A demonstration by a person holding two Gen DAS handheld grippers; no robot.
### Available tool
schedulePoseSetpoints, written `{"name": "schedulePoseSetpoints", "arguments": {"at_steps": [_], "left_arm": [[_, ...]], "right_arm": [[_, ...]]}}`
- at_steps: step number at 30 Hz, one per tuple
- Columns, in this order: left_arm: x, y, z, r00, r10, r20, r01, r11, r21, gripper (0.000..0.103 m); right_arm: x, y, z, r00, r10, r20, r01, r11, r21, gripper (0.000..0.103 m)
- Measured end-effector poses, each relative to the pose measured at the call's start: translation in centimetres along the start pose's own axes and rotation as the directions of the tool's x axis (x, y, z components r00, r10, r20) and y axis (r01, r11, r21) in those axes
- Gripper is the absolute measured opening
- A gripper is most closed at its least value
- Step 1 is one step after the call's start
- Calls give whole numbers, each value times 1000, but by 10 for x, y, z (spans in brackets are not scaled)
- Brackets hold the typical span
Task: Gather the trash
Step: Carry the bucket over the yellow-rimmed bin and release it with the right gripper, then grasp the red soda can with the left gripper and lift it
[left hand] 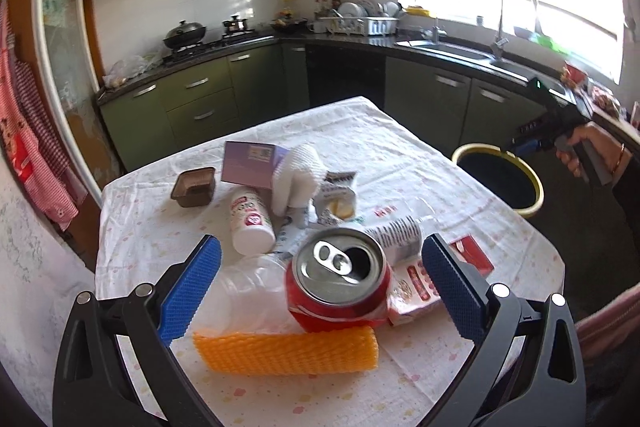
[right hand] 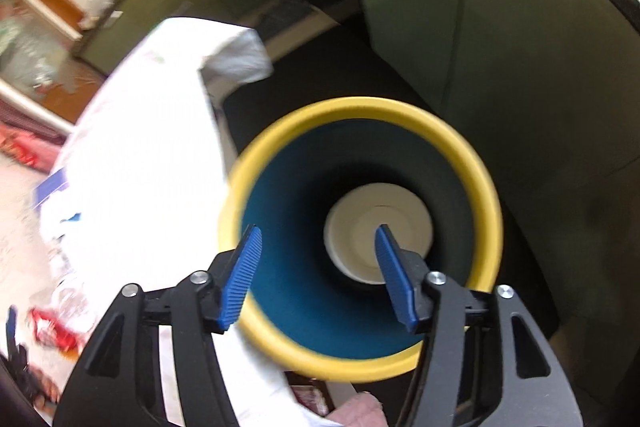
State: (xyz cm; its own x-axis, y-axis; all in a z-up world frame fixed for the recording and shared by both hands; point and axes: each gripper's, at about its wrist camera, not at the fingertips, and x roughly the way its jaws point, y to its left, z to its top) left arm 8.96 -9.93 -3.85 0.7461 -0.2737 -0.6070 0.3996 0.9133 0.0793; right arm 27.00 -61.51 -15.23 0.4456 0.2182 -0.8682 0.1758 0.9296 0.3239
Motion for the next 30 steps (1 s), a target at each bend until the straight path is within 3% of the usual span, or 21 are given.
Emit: {"name": "schedulePoseSetpoints", "arguments": {"at_steps": [4, 13, 20, 28, 30], "left_arm": [[10, -10, -7, 1000, 4, -24, -3, 999, 43, 99], [41, 8, -15, 994, -56, -94, 52, 998, -47, 99], [52, 3, -18, 992, -56, -116, 53, 998, -28, 92], [63, 4, -20, 987, -75, -139, 69, 997, -42, 71], [63, 5, -20, 987, -80, -137, 74, 996, -50, 71]], "right_arm": [[-16, 27, -33, 998, 51, 40, -48, 996, -73, 57], [-40, 61, -95, 985, 146, 88, -132, 981, -142, 57], [-36, 61, -110, 984, 157, 84, -146, 981, -126, 57], [-33, 62, -112, 982, 168, 89, -156, 980, -127, 57], [-32, 60, -112, 981, 169, 90, -157, 979, -126, 57]]}}
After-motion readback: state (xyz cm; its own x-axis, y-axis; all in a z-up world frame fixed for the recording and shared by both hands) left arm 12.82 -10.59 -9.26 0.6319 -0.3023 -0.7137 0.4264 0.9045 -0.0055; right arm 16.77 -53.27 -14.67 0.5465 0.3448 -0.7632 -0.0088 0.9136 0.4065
